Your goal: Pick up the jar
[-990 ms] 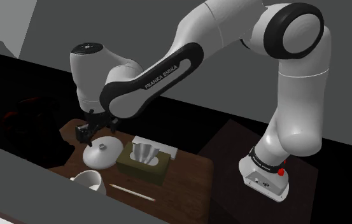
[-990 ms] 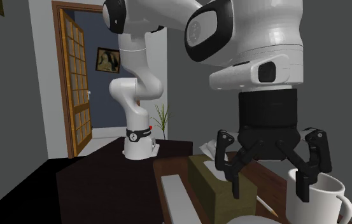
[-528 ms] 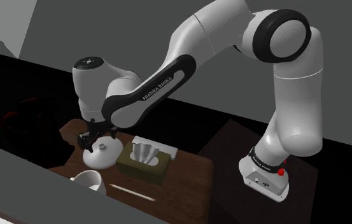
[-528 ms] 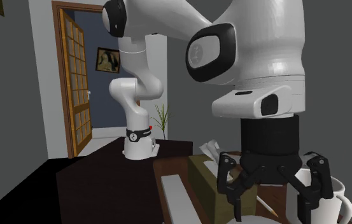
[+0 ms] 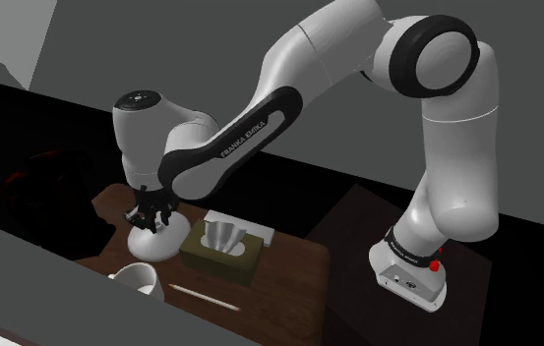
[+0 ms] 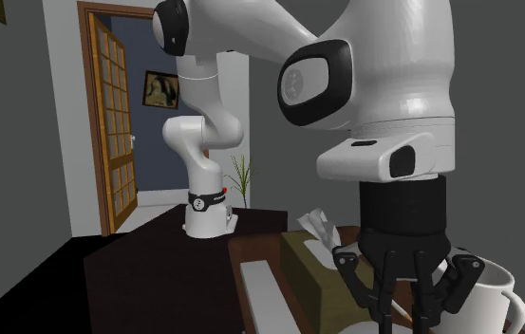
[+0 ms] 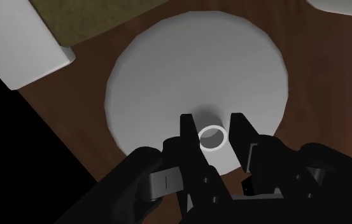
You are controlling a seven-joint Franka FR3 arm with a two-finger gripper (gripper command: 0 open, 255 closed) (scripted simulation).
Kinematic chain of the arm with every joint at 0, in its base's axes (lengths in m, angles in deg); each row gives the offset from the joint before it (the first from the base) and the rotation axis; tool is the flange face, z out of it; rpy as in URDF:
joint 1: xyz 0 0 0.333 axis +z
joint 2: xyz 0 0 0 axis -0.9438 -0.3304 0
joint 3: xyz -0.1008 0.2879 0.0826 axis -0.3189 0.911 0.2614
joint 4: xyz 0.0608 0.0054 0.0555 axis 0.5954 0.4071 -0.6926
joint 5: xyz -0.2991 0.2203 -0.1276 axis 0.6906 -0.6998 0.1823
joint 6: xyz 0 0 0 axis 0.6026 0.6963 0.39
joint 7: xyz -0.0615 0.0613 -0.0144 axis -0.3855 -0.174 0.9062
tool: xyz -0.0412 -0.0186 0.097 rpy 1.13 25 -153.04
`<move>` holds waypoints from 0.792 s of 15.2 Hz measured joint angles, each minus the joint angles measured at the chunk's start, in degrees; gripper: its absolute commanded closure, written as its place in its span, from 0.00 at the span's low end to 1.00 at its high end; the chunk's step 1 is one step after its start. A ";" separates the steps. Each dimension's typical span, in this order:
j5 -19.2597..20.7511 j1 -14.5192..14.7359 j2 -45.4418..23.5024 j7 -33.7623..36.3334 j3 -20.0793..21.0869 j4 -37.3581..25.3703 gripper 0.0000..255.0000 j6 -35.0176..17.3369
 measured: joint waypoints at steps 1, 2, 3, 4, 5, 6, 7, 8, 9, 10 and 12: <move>0.00 0.00 0.00 0.00 0.00 0.00 1.00 0.00; 0.00 0.01 -0.01 0.00 0.00 -0.01 1.00 0.00; 0.00 -0.01 -0.03 -0.04 0.00 -0.07 1.00 0.01; -0.12 -0.08 0.12 -0.13 0.06 -0.16 1.00 0.30; -0.31 -0.16 0.43 -0.23 0.19 -0.21 1.00 0.66; -0.57 -0.26 0.84 -0.39 0.36 -0.46 1.00 1.29; -0.81 -0.37 1.15 -0.61 0.50 -0.79 1.00 1.91; -1.07 -0.51 1.50 -0.84 0.64 -1.09 1.00 2.52; -1.26 -0.58 1.82 -0.93 0.76 -1.20 1.00 2.92; -1.47 -0.60 2.19 -0.97 0.92 -1.38 1.00 3.45; -2.04 -0.93 3.14 -1.40 1.24 -1.63 1.00 4.56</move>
